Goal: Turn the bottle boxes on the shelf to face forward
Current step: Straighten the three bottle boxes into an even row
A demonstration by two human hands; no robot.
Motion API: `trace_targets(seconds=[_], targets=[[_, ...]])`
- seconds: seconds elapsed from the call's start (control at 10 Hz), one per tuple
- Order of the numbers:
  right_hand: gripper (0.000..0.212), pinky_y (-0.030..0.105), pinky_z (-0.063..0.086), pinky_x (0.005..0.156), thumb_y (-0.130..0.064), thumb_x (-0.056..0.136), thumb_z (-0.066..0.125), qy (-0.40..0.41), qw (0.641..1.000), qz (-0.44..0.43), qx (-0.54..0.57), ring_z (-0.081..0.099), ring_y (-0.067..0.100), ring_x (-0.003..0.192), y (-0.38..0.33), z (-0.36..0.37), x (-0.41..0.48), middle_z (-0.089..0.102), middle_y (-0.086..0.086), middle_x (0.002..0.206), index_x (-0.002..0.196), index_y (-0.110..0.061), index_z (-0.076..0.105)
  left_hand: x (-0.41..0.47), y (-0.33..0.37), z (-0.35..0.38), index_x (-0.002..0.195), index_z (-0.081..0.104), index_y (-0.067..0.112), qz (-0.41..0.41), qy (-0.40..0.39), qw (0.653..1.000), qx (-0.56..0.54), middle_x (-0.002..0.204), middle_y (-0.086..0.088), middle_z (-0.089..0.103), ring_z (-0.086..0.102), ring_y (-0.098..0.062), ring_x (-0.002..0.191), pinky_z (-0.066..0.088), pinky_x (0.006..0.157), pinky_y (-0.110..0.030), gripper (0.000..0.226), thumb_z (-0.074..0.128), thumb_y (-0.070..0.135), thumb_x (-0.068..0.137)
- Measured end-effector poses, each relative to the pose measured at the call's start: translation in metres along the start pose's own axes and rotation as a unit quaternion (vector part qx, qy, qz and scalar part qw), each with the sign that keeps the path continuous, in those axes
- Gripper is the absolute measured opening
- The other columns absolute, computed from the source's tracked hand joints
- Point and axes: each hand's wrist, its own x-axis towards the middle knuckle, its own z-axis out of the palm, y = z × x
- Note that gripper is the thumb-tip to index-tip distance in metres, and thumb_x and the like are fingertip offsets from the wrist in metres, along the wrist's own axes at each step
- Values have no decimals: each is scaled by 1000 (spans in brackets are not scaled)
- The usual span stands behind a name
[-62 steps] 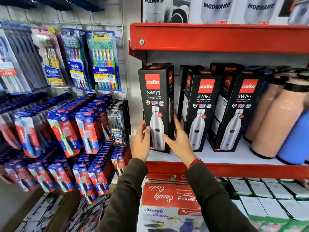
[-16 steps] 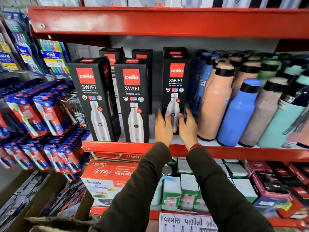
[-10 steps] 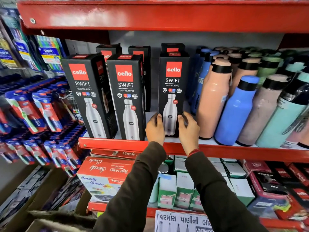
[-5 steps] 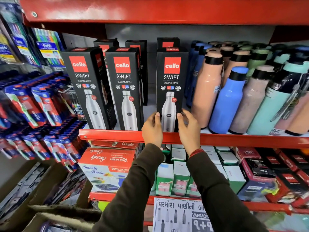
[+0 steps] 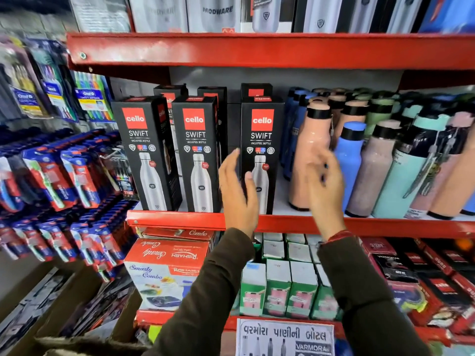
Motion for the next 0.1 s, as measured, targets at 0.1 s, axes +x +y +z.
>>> trace_targets(seconds=[0.1], targets=[[32,13,47,86,-18,96,58,46,988,-141,31,59,2,106,-52,-40,41,63,-3,129,128,-13,59,53,21,10,154,32,18,124,-25,987,102,161,3,32,21,-18,155,13,128,-40,51,42,23,104]])
